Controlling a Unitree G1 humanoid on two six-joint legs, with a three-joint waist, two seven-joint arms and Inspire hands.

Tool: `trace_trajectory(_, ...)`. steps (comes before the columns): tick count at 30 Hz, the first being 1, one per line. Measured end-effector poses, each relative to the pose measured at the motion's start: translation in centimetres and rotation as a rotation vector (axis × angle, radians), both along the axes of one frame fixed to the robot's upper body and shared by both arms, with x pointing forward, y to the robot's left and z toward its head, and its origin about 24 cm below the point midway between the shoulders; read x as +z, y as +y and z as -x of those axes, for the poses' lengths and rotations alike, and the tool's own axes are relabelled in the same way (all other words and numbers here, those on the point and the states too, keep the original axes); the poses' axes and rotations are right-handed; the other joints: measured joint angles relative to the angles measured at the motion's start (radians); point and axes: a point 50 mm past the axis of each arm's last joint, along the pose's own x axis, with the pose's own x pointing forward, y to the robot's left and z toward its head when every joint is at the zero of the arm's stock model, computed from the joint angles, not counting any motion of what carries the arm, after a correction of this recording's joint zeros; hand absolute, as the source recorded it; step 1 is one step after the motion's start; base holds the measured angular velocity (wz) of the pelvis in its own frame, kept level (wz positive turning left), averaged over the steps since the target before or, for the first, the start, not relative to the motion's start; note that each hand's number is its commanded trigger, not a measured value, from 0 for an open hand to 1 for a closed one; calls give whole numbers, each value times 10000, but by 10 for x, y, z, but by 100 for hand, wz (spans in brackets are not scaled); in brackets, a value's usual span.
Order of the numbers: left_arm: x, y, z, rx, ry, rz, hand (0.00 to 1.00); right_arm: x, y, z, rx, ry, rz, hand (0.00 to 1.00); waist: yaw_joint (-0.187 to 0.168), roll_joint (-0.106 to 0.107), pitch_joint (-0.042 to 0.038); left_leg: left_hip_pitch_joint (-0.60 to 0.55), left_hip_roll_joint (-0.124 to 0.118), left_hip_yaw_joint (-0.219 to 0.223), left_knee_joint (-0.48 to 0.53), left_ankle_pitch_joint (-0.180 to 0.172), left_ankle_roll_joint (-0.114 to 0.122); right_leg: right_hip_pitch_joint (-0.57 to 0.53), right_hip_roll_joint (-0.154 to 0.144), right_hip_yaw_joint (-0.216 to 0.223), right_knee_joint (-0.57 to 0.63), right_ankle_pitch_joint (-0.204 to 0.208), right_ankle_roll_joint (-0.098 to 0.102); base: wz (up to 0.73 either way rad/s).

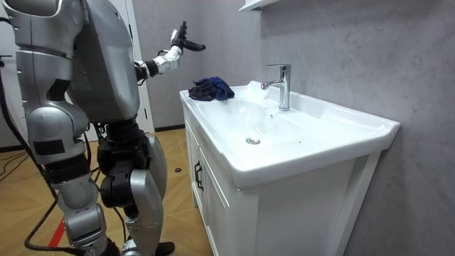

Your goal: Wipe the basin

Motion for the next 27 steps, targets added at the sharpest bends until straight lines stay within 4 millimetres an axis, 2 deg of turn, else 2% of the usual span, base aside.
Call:
trace_trajectory(4,7,17,20,1052,-700,172,0,1,-1,2,-91,-164,81,0,507,41,-29,-1,-10,3,-6,0,0,-14,-16,31,-11,-20,16,0)
trace_trajectory(7,-1,33,43,1983,-811,616,0,2,-3,7,-243,-116,173,0,845,132,-86,-4,-64,4,-28,16,25,-13,-66,13,1,-52,58,4)
trace_trajectory(9,-16,48,64,2754,-648,1427,0,3,-3,12,-274,-34,155,0,1101,213,-97,-6,-99,23,-25,16,27,-12,-105,-13,-3,-73,93,5)
trace_trajectory(13,-49,63,92,3750,-669,3292,0,3,-3,15,-299,-12,177,0,1220,270,-64,-68,-206,4,7,51,88,-20,-202,-119,67,-167,193,18)
trace_trajectory(14,-59,66,101,4121,-731,3838,0,4,-2,15,-404,-131,166,0,1231,309,-86,-80,-247,-29,9,79,135,-28,-238,-160,117,-213,222,14)
trace_trajectory(17,-76,69,125,4903,-774,4732,0,4,-1,17,-493,-262,179,0,1333,300,-87,-131,-312,-130,33,83,154,-72,-309,-238,202,-276,269,11)
trace_trajectory(19,-83,69,133,5113,-679,5073,0,4,-1,18,-534,-271,200,0,1374,295,-87,-256,-340,-132,32,109,205,-186,-342,-310,221,-281,294,15)
trace_trajectory(22,-99,68,150,5597,185,5446,0,5,-1,21,-533,-210,211,0,1369,296,-90,-360,-392,-162,29,153,275,-232,-411,-490,225,-260,331,14)
trace_trajectory(27,-126,56,173,6242,1086,6343,0,5,0,21,-545,-189,242,0,1314,255,-89,-370,-410,-191,28,152,278,-229,-447,-564,226,-261,347,3)
